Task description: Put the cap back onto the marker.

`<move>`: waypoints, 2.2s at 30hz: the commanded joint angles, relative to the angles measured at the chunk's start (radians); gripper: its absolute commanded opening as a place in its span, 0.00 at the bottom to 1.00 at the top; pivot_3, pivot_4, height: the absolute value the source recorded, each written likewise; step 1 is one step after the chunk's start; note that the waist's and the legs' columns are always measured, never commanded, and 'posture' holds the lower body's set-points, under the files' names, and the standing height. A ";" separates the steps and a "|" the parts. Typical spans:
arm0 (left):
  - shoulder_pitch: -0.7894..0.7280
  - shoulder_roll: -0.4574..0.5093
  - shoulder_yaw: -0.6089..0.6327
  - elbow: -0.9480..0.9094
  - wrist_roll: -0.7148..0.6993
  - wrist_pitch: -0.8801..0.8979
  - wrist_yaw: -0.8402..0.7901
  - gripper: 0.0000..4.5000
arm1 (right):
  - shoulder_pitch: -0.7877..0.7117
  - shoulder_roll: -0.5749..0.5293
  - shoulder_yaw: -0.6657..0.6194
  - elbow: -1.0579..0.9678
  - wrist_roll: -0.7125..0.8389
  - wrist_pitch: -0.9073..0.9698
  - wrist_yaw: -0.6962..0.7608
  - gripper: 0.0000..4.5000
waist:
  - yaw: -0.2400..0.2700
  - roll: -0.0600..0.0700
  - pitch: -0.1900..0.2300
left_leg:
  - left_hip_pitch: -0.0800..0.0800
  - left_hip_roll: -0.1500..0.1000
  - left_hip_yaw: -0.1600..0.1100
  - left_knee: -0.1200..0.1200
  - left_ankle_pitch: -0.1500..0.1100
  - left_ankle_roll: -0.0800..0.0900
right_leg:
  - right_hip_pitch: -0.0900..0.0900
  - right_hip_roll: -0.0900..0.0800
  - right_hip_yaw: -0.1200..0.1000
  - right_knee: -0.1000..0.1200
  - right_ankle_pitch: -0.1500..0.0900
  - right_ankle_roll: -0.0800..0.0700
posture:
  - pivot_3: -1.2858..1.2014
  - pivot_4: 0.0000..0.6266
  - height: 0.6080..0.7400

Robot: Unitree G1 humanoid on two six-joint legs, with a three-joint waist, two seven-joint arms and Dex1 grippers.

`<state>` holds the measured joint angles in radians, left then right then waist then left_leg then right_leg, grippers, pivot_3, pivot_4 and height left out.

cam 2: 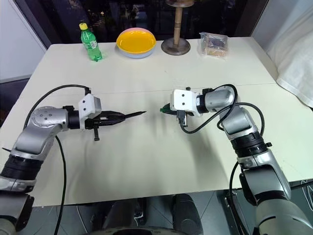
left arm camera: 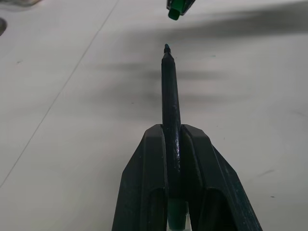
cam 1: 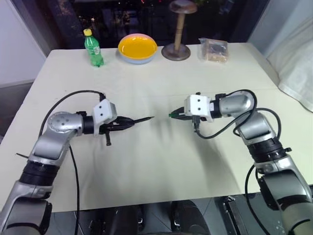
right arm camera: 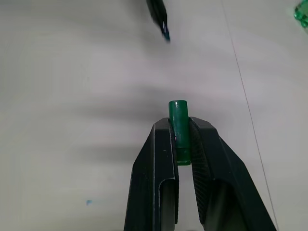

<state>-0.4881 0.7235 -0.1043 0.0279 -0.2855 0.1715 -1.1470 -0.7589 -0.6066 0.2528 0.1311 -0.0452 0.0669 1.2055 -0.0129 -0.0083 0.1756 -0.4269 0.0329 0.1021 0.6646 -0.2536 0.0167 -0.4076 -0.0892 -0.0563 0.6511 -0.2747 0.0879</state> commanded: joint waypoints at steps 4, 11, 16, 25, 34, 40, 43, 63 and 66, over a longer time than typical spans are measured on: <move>-0.022 -0.008 0.006 -0.019 0.008 -0.028 -0.020 0.00 | -0.012 -0.003 0.002 -0.052 0.010 0.019 -0.017 0.01 | -0.001 0.000 0.000 | 0.000 0.000 0.000 0.000 0.000 0.000 | 0.000 0.000 0.000 0.000 0.000 0.000 | 0.52 0.24 1.00; -0.014 -0.007 0.012 -0.044 0.009 -0.022 -0.018 0.00 | -0.013 0.003 0.015 -0.068 0.022 0.034 -0.007 0.01 | 0.000 0.000 0.000 | 0.000 0.000 0.000 0.000 0.000 0.000 | 0.000 0.001 0.000 0.000 0.000 0.000 | 0.52 0.24 1.00; -0.014 -0.008 0.012 -0.055 0.009 -0.015 -0.013 0.00 | -0.012 0.005 0.019 -0.089 0.037 0.054 0.002 0.01 | -0.001 0.000 0.000 | 0.000 0.000 0.000 0.000 0.000 0.000 | 0.000 0.001 0.000 0.000 0.000 0.000 | 0.52 0.24 1.00; -0.015 -0.021 0.007 -0.065 0.011 -0.010 -0.007 0.00 | -0.018 0.013 0.027 -0.109 0.052 0.078 0.001 0.01 | -0.001 0.000 0.000 | 0.000 0.000 0.000 0.000 0.000 0.000 | 0.000 0.001 0.000 0.000 0.000 0.000 | 0.52 0.24 1.00; -0.014 -0.029 0.008 -0.076 0.010 -0.002 -0.001 0.00 | -0.029 0.022 0.026 -0.115 0.056 0.088 0.000 0.01 | 0.000 0.000 0.000 | 0.000 0.000 0.000 0.000 0.000 0.000 | 0.000 0.001 0.000 0.000 0.000 0.000 | 0.52 0.24 1.00; -0.013 -0.029 0.006 -0.076 0.011 -0.002 -0.003 0.00 | -0.037 0.024 0.028 -0.120 0.060 0.093 -0.001 0.01 | 0.000 0.000 0.000 | 0.000 0.000 0.000 0.000 0.000 0.000 | 0.000 0.001 0.000 0.000 0.000 0.000 | 0.52 0.24 1.00; -0.010 -0.028 0.006 -0.076 0.011 -0.002 -0.004 0.00 | -0.039 0.023 0.027 -0.124 0.062 0.096 0.000 0.01 | 0.000 0.000 0.000 | 0.000 0.000 0.000 0.000 0.000 0.000 | 0.000 0.001 0.000 0.000 0.000 0.000 | 0.52 0.24 1.00; -0.036 -0.045 -0.001 -0.090 0.007 0.007 -0.004 0.00 | -0.031 0.030 0.040 -0.180 0.074 0.138 0.008 0.01 | 0.000 0.000 0.000 | 0.000 0.000 0.000 0.001 0.000 0.000 | 0.000 0.001 0.000 0.000 0.000 0.000 | 0.52 0.24 1.00; -0.037 -0.048 -0.005 -0.107 0.005 0.011 -0.006 0.00 | -0.040 0.039 0.045 -0.175 0.073 0.136 0.010 0.01 | 0.000 0.000 0.000 | 0.000 0.000 0.000 0.001 0.000 0.000 | 0.000 0.001 0.000 0.000 0.000 0.000 | 0.52 0.24 1.00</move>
<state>-0.4979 0.6857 -0.1049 -0.0234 -0.2692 0.1881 -1.1532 -0.7692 -0.5872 0.2896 0.0040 0.0041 0.2135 1.2120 -0.0129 -0.0085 0.1756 -0.4269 0.0334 0.1020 0.6652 -0.2534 0.0167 -0.4075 -0.0881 -0.0563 0.6514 -0.2746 0.0883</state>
